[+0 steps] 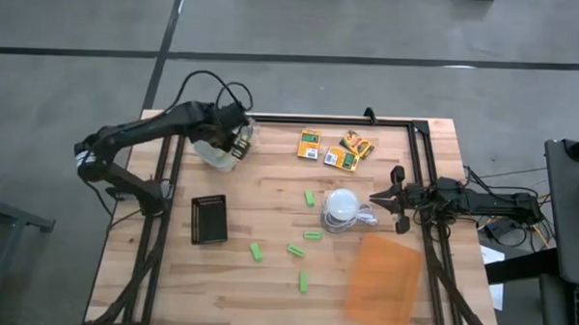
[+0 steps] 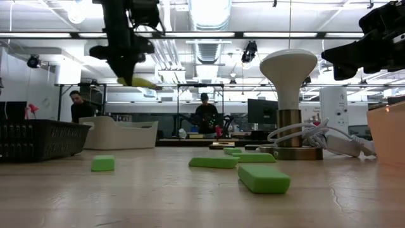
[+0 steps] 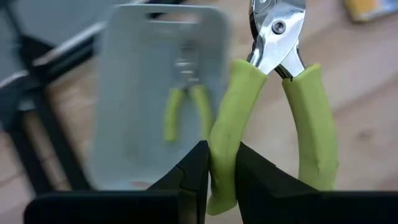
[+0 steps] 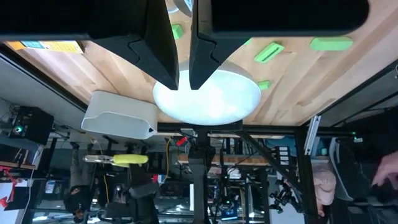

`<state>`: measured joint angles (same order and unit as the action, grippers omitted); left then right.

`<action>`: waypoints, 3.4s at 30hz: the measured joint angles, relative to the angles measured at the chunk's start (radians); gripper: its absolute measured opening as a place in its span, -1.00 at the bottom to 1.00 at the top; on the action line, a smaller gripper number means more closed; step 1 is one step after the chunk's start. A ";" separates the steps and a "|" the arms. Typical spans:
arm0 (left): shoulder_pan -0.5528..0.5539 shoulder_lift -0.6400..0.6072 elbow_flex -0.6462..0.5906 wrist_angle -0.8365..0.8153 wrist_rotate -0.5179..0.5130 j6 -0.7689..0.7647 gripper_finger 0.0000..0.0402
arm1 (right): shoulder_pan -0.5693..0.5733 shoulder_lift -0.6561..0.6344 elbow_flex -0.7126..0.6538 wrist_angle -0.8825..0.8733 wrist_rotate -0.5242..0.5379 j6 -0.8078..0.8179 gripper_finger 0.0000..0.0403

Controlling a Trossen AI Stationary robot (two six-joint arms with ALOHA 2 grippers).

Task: Pick & Place School Supplies
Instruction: Put the green hole puncher into the gray bin, then put the green eraser into the black bin

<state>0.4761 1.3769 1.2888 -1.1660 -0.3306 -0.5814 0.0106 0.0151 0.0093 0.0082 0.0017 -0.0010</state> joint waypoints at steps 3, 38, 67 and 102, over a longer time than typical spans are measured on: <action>0.047 0.007 -0.005 -0.022 -0.027 0.019 -0.69 | 0.000 0.000 0.000 0.000 0.000 0.000 -0.82; 0.318 0.046 -0.430 0.409 0.190 0.286 -0.62 | 0.000 0.000 0.000 0.000 0.000 0.000 -0.82; 0.143 -0.055 0.082 0.204 0.304 0.323 -0.30 | 0.000 0.001 0.000 0.000 0.000 0.000 -0.82; -0.462 -0.342 -0.213 0.315 0.278 -0.634 -0.29 | 0.000 0.001 0.000 0.000 0.000 0.000 -0.82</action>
<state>0.0139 1.0348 1.0760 -0.8508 -0.0527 -1.2154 0.0107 0.0158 0.0093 0.0083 0.0017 -0.0010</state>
